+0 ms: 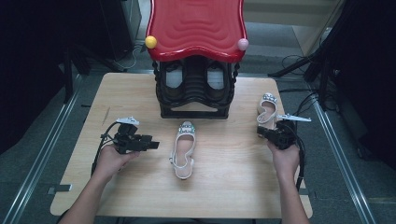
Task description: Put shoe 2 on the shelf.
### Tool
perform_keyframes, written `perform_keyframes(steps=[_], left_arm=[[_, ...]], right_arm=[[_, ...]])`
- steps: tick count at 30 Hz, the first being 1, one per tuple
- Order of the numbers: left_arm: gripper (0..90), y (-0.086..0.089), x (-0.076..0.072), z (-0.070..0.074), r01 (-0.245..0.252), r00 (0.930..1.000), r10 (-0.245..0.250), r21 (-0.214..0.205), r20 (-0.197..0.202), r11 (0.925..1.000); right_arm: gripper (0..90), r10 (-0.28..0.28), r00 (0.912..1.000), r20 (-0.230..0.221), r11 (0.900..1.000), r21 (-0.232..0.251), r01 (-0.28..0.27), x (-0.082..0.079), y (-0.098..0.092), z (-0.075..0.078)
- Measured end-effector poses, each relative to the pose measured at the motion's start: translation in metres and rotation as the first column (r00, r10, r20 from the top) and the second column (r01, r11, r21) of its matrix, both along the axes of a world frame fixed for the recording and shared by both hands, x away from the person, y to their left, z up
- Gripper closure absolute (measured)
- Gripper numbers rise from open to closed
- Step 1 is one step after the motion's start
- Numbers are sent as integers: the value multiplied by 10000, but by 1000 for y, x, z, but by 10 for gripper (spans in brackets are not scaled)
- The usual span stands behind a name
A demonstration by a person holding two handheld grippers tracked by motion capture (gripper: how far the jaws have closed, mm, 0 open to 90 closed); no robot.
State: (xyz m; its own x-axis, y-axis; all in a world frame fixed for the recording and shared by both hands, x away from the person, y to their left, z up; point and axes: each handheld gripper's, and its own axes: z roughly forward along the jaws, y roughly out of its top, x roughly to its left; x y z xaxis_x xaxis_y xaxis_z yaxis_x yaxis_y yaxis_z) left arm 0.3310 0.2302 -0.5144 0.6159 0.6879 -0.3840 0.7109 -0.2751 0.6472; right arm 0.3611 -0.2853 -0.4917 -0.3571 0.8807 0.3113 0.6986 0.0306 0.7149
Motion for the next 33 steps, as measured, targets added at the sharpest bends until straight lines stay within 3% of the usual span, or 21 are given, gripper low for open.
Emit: perform_keyframes(steps=[19, 24, 30, 33], left_arm=[[446, -1, 1, 1, 95, 9999, -95, 0, 68, 10000], [446, -1, 1, 1, 71, 10000, -72, 8, 59, 10000], [446, -4, -3, 1, 253, 9996, -252, 154, -98, 9996], [450, -6, -9, 1, 425, 9990, -428, 225, 135, 9988]], right_arm=[[895, -611, 9981, -66, 9980, -181, 609, -14, -28, 4], [890, -239, 9991, 360, 9997, 75, 236, -14, -20, 17], [864, -172, 9994, 311, 9998, 57, 170, -3, -11, 26], [852, -156, 9996, 246, 9998, 134, 153, 8, -8, 29]])
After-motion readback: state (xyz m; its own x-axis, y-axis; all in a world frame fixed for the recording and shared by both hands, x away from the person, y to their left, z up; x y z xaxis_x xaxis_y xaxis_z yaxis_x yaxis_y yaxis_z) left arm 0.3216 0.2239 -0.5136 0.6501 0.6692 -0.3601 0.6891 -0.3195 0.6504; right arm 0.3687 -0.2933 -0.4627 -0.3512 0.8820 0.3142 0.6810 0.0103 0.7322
